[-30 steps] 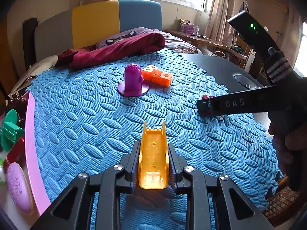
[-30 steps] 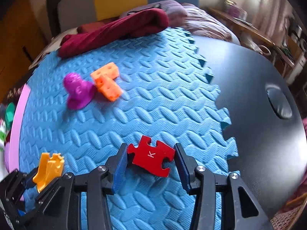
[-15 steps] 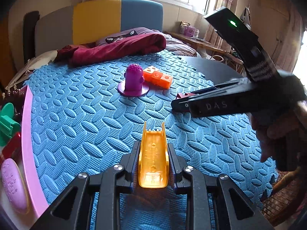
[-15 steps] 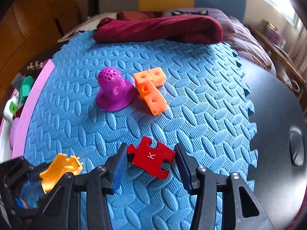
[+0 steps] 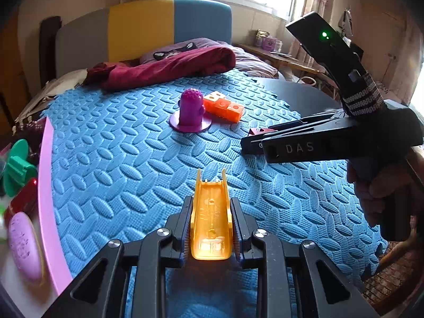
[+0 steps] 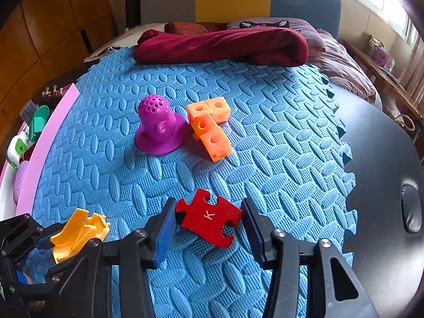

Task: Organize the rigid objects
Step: 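Grasp the red K puzzle piece with the right gripper while the left gripper holds the orange slide, then carry the orange slide with the left gripper into the white tray and open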

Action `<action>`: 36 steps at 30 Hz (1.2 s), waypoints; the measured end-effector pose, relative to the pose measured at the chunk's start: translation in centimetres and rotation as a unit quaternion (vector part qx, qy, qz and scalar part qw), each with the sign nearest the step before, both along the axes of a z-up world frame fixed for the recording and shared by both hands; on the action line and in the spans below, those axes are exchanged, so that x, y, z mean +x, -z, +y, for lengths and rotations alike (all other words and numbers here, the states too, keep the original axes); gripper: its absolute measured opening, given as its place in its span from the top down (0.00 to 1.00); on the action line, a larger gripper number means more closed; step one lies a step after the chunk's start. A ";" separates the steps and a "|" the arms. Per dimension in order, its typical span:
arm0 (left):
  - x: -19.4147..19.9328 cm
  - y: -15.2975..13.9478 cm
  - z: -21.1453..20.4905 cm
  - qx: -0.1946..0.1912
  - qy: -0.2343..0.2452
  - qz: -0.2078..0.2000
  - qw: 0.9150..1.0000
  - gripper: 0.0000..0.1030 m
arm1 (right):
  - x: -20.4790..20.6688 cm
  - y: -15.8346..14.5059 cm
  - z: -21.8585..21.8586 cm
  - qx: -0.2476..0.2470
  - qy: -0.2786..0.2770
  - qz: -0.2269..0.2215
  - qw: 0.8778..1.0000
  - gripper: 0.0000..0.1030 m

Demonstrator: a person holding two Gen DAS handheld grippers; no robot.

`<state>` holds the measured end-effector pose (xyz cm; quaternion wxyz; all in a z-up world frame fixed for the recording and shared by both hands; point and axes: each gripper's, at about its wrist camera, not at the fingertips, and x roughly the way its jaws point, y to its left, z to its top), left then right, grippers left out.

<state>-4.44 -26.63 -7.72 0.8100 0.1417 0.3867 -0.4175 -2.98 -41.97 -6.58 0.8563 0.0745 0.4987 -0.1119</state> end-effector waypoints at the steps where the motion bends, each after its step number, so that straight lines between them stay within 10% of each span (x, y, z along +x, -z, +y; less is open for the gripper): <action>1: -0.1 -0.1 0.1 0.000 -0.001 0.005 1.000 0.74 | 0.0 0.0 0.0 -0.002 -0.001 -0.001 1.000 0.51; 36: 2.3 -6.4 8.4 -0.053 -0.104 -0.017 0.993 0.74 | -0.1 0.0 0.6 -0.032 -0.016 -0.014 0.999 0.53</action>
